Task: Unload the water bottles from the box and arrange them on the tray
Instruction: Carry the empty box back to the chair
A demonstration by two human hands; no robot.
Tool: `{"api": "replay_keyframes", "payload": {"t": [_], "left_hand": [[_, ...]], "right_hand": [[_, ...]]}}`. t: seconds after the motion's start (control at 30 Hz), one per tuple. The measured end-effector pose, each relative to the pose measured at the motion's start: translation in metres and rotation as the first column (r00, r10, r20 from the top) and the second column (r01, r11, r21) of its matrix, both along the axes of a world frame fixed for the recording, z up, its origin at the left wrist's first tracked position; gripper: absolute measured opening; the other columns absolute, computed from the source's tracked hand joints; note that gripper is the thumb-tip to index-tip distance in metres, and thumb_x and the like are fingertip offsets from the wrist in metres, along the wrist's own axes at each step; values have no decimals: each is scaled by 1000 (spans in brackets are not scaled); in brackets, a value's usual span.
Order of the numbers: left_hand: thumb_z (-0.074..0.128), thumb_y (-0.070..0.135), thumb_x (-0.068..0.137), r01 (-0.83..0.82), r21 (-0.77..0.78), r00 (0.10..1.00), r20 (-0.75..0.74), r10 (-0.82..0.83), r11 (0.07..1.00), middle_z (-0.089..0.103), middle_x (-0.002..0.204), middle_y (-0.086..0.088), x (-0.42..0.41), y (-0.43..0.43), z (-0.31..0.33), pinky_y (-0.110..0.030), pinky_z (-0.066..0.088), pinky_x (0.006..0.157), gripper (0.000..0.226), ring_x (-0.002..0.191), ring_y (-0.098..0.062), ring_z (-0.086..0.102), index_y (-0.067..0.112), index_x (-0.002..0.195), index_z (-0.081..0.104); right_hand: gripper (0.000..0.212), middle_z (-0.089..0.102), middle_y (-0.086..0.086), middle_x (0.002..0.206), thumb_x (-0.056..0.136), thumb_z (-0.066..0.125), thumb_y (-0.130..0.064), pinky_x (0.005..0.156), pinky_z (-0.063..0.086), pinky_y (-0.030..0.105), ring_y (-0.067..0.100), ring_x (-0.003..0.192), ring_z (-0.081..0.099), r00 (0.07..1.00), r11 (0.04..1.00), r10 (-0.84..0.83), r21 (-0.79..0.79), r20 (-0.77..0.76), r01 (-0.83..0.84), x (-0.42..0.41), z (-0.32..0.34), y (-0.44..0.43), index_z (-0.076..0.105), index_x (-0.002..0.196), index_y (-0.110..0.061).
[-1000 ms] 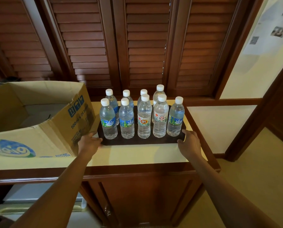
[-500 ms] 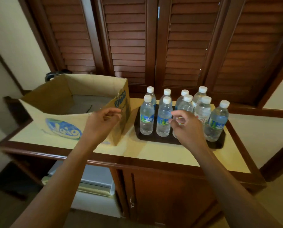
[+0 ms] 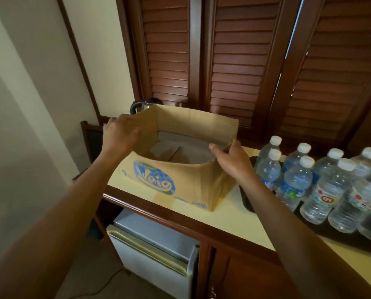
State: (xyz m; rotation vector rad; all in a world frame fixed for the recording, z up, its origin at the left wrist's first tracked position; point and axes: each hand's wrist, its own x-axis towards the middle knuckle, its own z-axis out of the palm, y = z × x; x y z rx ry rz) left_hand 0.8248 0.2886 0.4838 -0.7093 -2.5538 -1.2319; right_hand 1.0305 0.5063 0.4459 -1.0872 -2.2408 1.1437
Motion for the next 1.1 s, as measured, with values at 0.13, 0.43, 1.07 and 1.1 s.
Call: {"api": "replay_keyframes", "payload": {"t": [0.13, 0.43, 1.07, 1.1], "left_hand": [[64, 42, 81, -116, -35, 941, 315, 121, 993, 65, 117, -5, -94, -10, -26, -44, 60, 78, 52, 104, -28, 66, 26, 130, 61], [50, 10, 100, -158, 21, 913, 383, 139, 987, 63, 93, -7, -150, -64, -35, -34, 59, 59, 21, 79, -21, 65, 18, 111, 66], [50, 29, 85, -472, 141, 853, 322, 410, 871, 74, 97, -2, -412, -331, -53, -49, 63, 79, 33, 89, -26, 73, 28, 108, 74], [50, 28, 87, -463, 146, 857, 326, 399, 874, 74, 97, -2, -429, -342, -55, -49, 63, 78, 32, 88, -26, 73, 27, 108, 74]], "right_hand": [[70, 49, 8, 153, 92, 56, -36, 110, 43, 47, 32, 135, 50, 999, 995, -33, -90, -3, 33, -28, -9, 9, 34, 157, -21], [46, 60, 3, 133, 92, 51, -29, 103, 45, 47, 24, 120, 57, 994, 994, 104, -30, -33, -105, -89, 20, 10, 56, 138, -26], [72, 31, -3, 166, 97, 55, -25, 121, 30, 47, 21, 151, 31, 935, 950, 295, -42, -200, -309, -417, -5, -215, 24, 161, -33], [69, 31, -2, 166, 99, 54, -25, 121, 30, 45, 22, 151, 31, 937, 953, 285, -44, -204, -299, -433, -6, -228, 25, 161, -32]]}}
